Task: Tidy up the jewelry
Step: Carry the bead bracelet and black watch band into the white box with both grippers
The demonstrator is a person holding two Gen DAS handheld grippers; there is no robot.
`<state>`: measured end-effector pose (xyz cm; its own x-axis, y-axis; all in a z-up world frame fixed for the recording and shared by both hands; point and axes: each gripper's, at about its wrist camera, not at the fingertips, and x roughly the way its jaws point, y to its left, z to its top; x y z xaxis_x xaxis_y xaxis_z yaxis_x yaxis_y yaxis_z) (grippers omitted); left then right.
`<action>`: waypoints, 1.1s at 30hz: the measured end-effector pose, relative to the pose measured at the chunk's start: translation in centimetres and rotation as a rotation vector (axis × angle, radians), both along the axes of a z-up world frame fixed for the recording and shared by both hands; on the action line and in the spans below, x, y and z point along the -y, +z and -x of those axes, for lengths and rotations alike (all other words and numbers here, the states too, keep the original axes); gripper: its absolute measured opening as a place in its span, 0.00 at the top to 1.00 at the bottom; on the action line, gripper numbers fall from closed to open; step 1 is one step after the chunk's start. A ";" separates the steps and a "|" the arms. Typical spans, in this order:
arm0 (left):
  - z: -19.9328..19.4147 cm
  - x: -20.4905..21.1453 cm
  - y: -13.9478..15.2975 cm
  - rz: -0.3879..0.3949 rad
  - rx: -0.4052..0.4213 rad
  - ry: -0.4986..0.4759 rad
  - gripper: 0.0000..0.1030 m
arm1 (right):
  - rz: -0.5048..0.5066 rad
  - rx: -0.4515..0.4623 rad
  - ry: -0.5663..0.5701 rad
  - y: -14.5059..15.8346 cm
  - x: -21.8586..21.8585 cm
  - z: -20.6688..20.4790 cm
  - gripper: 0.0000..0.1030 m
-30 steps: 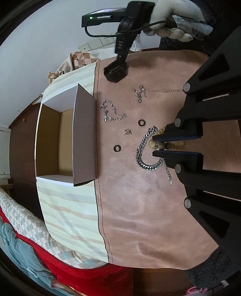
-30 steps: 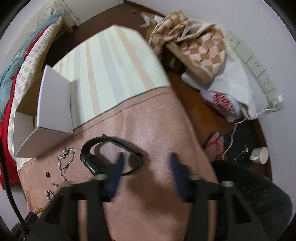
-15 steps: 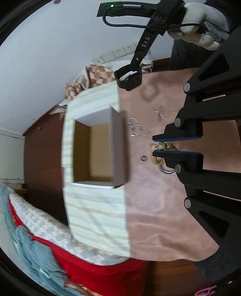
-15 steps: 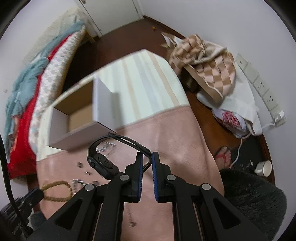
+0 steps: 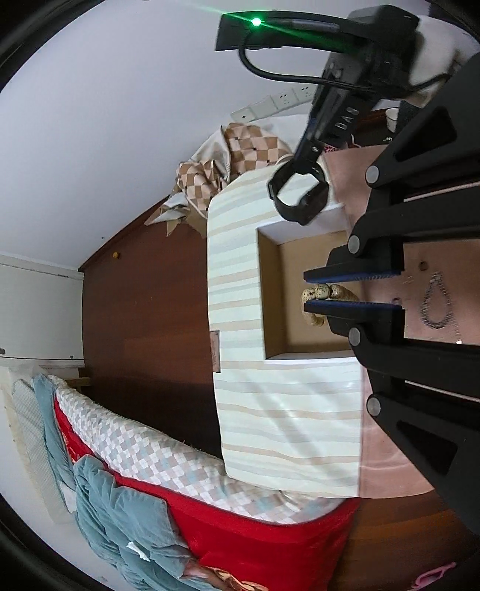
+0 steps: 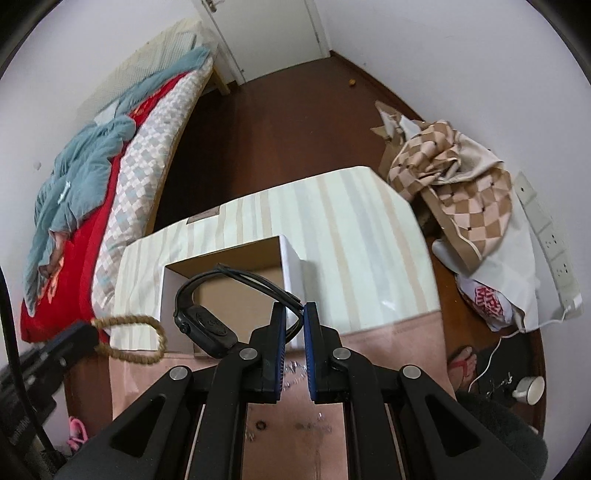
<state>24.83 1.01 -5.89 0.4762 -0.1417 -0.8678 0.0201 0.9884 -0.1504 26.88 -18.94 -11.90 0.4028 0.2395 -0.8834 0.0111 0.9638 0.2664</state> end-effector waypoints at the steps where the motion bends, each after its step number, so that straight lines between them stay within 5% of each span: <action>1: -0.7 -0.1 -0.5 0.002 -0.011 0.003 0.94 | 0.006 -0.012 0.009 -0.4 -0.5 -0.8 0.91; 17: -6.2 -2.5 -5.7 0.120 -0.209 0.062 0.88 | 0.071 -0.134 0.136 -6.0 -5.0 -6.0 0.84; 21: -5.7 -2.7 -4.8 0.095 -0.174 0.076 0.38 | 0.048 -0.120 0.128 -5.3 -4.6 -5.5 0.53; 24: -5.2 -3.0 -4.1 0.060 -0.145 0.082 0.31 | 0.065 -0.101 0.127 -4.5 -4.4 -4.7 0.51; 25: -4.9 -3.0 -3.9 0.038 -0.136 0.081 0.21 | 0.069 -0.098 0.125 -4.3 -4.5 -4.6 0.49; 27: -4.1 -3.3 -3.8 -0.005 -0.116 0.091 0.06 | 0.111 -0.081 0.119 -3.9 -4.4 -3.9 0.31; 30: -3.0 -3.8 -4.4 -0.052 -0.105 0.113 0.03 | 0.173 -0.064 0.114 -3.8 -4.3 -2.7 0.14; 33: -1.6 -4.0 -5.2 -0.099 -0.084 0.131 0.00 | 0.209 -0.070 0.115 -4.2 -4.1 -1.8 0.11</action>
